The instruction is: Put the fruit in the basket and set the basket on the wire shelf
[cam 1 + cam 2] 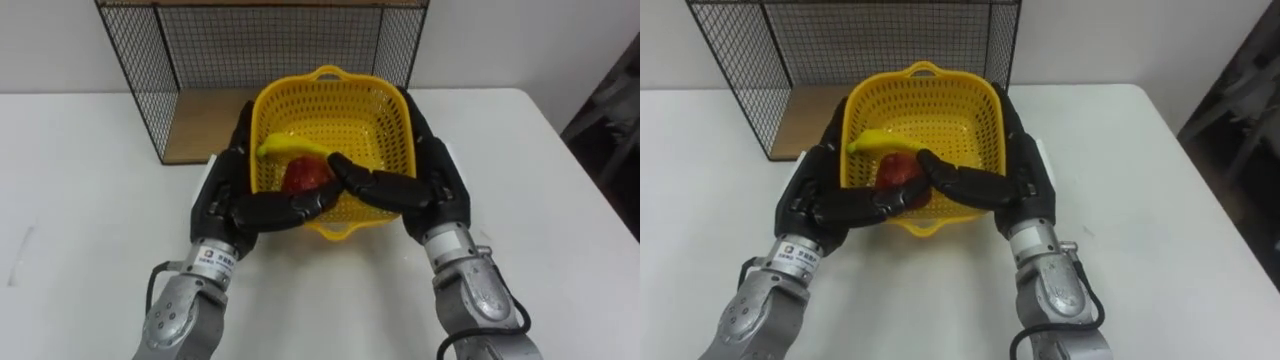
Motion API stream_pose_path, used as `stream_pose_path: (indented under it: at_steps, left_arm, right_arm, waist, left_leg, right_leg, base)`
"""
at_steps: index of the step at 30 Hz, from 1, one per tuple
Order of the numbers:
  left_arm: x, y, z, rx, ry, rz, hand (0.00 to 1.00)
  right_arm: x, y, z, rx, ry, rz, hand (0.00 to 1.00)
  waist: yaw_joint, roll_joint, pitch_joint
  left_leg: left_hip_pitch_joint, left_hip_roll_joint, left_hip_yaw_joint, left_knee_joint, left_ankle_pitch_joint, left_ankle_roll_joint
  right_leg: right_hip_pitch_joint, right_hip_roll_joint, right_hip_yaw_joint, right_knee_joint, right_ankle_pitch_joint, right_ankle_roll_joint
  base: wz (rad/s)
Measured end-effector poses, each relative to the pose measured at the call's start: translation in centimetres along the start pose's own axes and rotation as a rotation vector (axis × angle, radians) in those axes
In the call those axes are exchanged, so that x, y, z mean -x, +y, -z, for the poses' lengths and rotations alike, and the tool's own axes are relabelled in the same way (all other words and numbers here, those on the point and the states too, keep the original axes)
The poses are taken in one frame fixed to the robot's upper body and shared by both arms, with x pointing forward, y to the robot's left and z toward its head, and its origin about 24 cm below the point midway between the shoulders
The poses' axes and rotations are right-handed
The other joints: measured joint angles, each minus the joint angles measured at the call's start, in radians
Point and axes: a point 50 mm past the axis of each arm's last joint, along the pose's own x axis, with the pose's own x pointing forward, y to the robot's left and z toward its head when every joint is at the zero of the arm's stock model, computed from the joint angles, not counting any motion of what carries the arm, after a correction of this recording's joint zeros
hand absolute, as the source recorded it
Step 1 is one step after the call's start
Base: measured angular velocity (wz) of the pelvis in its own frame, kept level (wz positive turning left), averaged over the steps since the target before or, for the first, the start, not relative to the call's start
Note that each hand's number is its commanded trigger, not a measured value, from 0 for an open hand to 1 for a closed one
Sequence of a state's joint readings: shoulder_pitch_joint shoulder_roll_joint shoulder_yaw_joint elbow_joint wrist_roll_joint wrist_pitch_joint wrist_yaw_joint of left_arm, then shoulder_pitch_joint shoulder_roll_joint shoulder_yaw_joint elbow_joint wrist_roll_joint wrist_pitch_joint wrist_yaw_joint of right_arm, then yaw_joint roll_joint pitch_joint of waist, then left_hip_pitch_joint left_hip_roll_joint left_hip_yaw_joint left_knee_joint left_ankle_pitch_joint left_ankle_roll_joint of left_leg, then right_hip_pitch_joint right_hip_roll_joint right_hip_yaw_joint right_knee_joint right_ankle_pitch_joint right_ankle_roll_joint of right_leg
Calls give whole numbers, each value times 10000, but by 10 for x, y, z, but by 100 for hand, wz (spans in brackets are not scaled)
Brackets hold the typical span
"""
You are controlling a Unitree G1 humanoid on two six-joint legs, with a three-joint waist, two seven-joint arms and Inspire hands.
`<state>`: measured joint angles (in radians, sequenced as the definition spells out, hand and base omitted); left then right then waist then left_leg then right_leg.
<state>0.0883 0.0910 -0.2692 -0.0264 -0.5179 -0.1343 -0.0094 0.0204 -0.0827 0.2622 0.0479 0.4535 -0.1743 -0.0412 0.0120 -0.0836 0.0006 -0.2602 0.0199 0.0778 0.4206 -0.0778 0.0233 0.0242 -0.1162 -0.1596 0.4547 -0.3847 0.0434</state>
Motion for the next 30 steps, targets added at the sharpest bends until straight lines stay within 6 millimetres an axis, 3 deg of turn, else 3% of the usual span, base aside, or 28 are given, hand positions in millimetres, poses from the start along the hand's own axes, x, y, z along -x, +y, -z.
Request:
stream_pose_path:
  at_steps: [1, 2, 6, 9, 12, 17, 19, 20, 22, 24, 26, 28, 30]
  left_arm:
    - [0, 0, -1, 20, -65, -46, 0]
    - [-1, -1, -1, 20, -92, 19, 0]
    - [-1, -4, 0, -45, -43, 211, 0]
    - [-1, -4, 0, -23, -67, 202, 0]
    - [-2, -5, -1, -8, -97, 216, 0]
    - [-2, -5, -2, 78, -154, 203, 0]
    - [-2, -6, -2, 143, -209, 209, 0]
    - [-2, -6, -3, 135, -255, 208, 0]
    - [-3, -7, -4, 175, -289, 182, 0]
    - [-3, -7, -4, 157, -287, 173, 0]
    - [-3, -5, -6, 73, -371, 139, 0]
    - [-3, -4, -6, 67, -382, -7, 0]
    - [-3, -3, -6, 74, -387, -192, 0]
  right_arm:
    - [-1, 1, -2, 128, -72, -79, 0]
    - [-2, 2, -3, 269, -148, -115, 0]
    - [-2, -2, -7, 398, -241, -62, 0]
    - [-3, -1, -9, 401, -309, -106, 0]
    - [-3, -1, -9, 425, -323, -115, 0]
    - [-3, 0, -10, 385, -375, -131, 0]
    - [-3, 0, -11, 368, -418, -136, 0]
    - [-3, 1, -11, 338, -442, -134, 0]
    - [-4, 1, -12, 340, -518, -127, 0]
    - [-3, 1, -11, 311, -475, -85, 0]
    - [-6, 4, -12, 239, -595, -121, 0]
    - [-6, 5, -10, 236, -532, -118, 0]
    - [-6, 7, -9, 296, -484, -189, 0]
  waist:
    - [19, 34, 36]
    - [-93, 196, 91]
    - [-343, 124, 172]
    - [-328, 85, 175]
    - [-312, 30, 162]
    - [-229, 33, 150]
    - [-271, 71, 89]
    - [-283, 69, 56]
    - [-297, 200, 45]
    - [-349, 246, 46]
    - [-337, 169, 130]
    - [-312, 189, 205]
    - [-256, 267, 274]
  left_leg:
    - [7, -85, -168, 51, -77, -130]
    - [3, -140, -280, 56, -167, -260]
    - [50, -196, -250, -146, -173, -268]
    - [-22, -207, -213, -140, -230, -338]
    - [-79, -348, -111, -98, -287, -258]
    - [-102, -606, 35, 292, -636, 53]
    - [-168, -825, 67, 583, -994, 285]
    - [-150, -935, 139, 696, -1185, 433]
    - [-116, -1089, 245, 935, -1392, 654]
    - [121, -1279, 302, 953, -1544, 869]
    - [273, -1429, 260, 899, -1579, 1044]
    - [296, -1420, 131, 891, -1579, 1130]
    - [294, -1369, 16, 797, -1587, 1183]
  right_leg:
    - [120, -84, -198, -349, 16, -156]
    - [280, -67, -337, -419, 65, -234]
    - [221, -63, -461, -409, 57, -228]
    - [120, -80, -485, -374, 40, -202]
    - [112, -237, -521, -433, -106, -157]
    - [307, -574, -612, -422, -269, 146]
    - [453, -800, -669, -361, -353, 405]
    - [465, -955, -669, -35, -414, 543]
    - [175, -1255, -587, 1010, -356, 610]
    - [-267, -1567, -282, 2363, -32, 572]
    - [-1049, -1763, 180, 3822, 702, 373]
    - [-1380, -1689, 272, 4228, 1173, 310]
    - [-1452, -1519, 356, 4044, 1134, 295]
  base:
    - [-22]
    - [0]
    - [11]
    - [1]
    - [7]
    - [3]
    - [13]
    - [7]
    - [5]
    - [11]
    - [8]
    - [5]
    - [-5]
